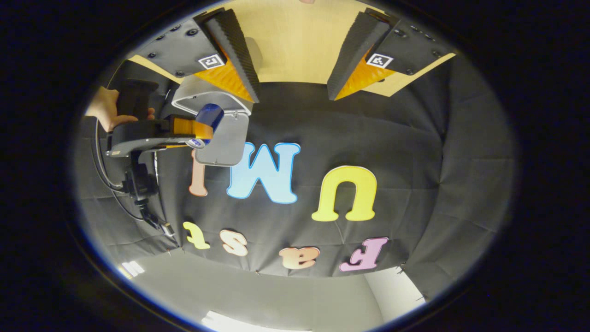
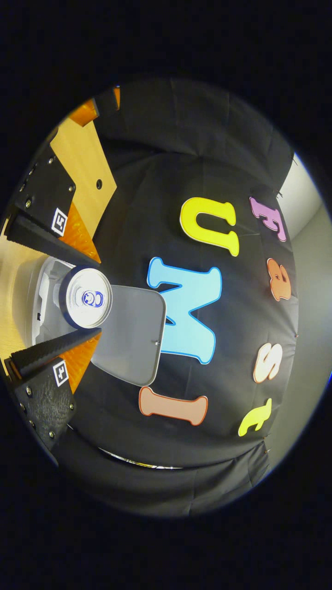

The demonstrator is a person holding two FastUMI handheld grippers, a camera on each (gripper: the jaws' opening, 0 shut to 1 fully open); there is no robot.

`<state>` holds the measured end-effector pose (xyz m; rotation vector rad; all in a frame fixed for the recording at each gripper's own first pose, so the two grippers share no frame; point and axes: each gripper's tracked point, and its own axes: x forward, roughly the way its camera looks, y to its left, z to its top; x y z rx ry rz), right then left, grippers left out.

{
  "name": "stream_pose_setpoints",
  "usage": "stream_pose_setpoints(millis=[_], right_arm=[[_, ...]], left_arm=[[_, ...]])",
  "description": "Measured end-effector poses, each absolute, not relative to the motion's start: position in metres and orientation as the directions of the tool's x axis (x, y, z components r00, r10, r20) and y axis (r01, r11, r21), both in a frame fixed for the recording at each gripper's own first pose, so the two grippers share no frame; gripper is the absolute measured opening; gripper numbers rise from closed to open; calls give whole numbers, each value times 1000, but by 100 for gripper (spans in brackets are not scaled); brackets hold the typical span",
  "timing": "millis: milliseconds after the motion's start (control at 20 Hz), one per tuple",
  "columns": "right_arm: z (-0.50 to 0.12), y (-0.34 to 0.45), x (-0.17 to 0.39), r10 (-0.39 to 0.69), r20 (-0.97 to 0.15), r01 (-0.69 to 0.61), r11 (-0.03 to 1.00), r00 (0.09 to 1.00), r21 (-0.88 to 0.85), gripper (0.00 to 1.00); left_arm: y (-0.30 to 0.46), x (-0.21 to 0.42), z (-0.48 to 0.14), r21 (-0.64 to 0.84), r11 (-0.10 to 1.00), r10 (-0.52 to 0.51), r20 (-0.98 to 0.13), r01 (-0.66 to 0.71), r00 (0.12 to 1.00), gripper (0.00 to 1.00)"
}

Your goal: Press the lid of the desktop garbage bin to open it, pick up the crumpled paper on the desktop and throw it into the bin, then pick up the pop can on the desktop and drop it into the bin, and finally close the garbage bin lid.

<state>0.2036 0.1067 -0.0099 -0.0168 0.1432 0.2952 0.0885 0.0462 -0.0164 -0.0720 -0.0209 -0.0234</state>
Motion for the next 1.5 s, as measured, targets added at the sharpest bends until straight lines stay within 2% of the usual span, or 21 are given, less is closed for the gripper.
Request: stream_pose_setpoints(millis=[450, 800, 850, 1000, 1250, 1500], right_arm=[[-31, 100, 221, 269, -174, -268, 963, 947, 29, 85], [-12, 96, 224, 254, -122, -254, 967, 959, 17, 86], [-8, 94, 226, 249, -117, -250, 968, 961, 13, 89], [11, 86, 233, 226, -91, -226, 974, 970, 11, 87], [41, 79, 256, 192, -62, -192, 981, 979, 4, 88], [64, 70, 289, 121, -53, -120, 993, 991, 21, 88]], left_arm=[[42, 81, -21, -42, 999, 5, 4, -4, 1000, 94], [42, 84, -23, -50, 999, -3, 1, 3, 1000, 95], [41, 84, -23, -52, 999, -6, 1, 6, 1000, 95], [37, 87, -22, -58, 998, -17, 7, 18, 1000, 95], [35, 99, -24, -57, 997, -58, 8, 59, 998, 94], [34, 123, -26, -65, 987, -146, -6, 145, 989, 95]])
